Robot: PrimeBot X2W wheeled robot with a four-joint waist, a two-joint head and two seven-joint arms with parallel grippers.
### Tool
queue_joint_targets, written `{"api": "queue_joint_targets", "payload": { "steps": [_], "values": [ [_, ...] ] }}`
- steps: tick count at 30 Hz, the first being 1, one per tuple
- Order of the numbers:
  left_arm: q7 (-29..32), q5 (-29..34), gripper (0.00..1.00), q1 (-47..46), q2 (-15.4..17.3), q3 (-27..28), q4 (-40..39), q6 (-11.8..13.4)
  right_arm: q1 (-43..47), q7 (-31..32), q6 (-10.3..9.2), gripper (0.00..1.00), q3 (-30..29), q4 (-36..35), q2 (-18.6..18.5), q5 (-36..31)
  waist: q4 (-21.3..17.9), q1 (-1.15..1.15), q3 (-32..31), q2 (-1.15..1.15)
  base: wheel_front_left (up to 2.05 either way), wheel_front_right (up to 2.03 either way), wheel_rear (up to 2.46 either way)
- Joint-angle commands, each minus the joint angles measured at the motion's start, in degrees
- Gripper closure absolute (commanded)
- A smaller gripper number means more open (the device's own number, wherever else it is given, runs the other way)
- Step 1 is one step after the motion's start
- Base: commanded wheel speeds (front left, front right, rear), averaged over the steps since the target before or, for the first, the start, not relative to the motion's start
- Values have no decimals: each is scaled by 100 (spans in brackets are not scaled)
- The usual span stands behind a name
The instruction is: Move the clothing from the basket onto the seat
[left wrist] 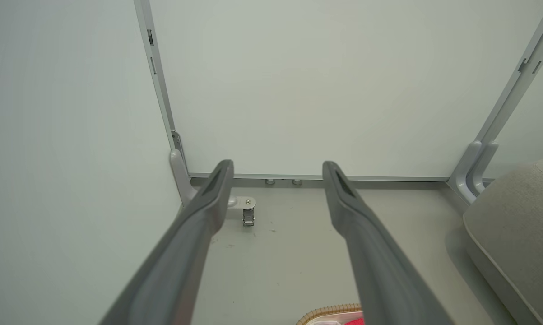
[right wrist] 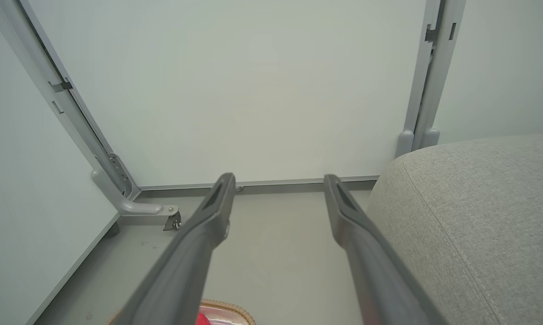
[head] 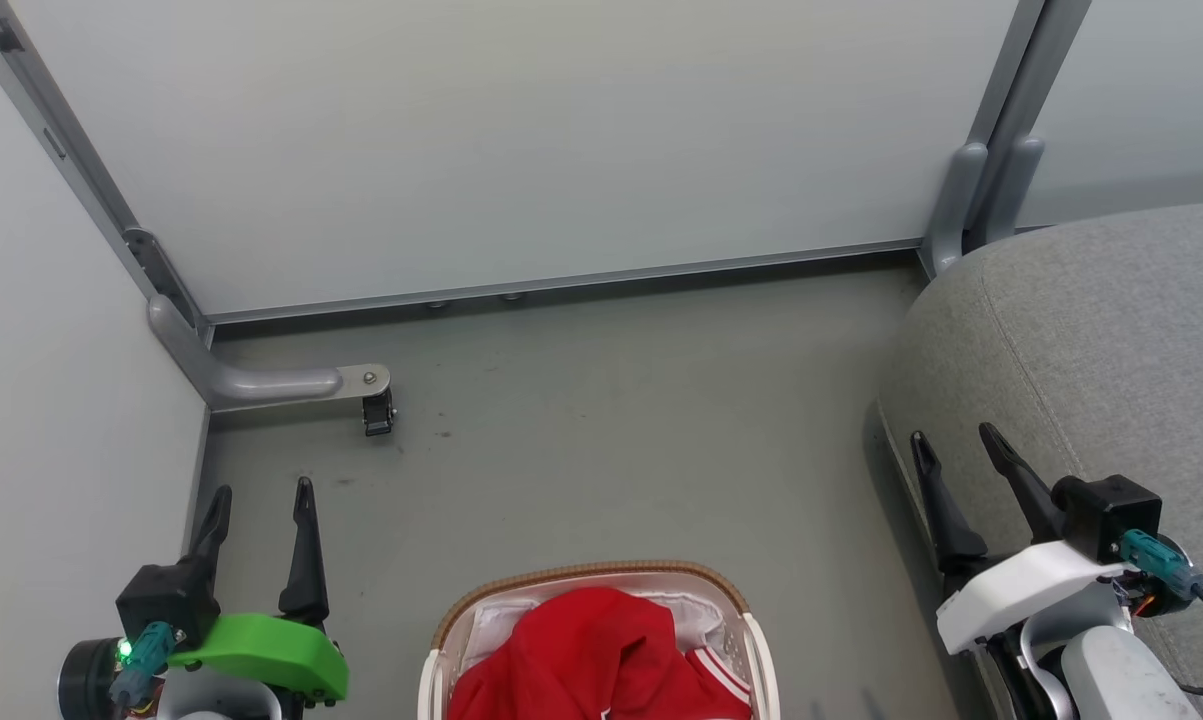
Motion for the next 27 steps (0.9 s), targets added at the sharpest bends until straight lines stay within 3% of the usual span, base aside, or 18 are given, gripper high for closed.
{"api": "queue_joint_targets", "payload": {
  "steps": [1, 11, 27],
  "values": [
    [-53, 152, 0, -26, 29, 13, -5, -12, -47, -61, 2, 0, 20, -7, -12, -142, -2, 0, 6, 0, 0, 0, 0],
    [-159, 537, 0, -13, -44, -138, 203, -101, -88, -169, 1, 0, 56, 69, -29, -531, -59, 0, 249, 0, 0, 0, 0],
    [-303, 928, 0, -827, -226, -586, 834, -192, -751, -312, 0, 0, 189, 10, 168, -912, -583, 0, 1875, 0, 0, 0, 0]
  ]
}}
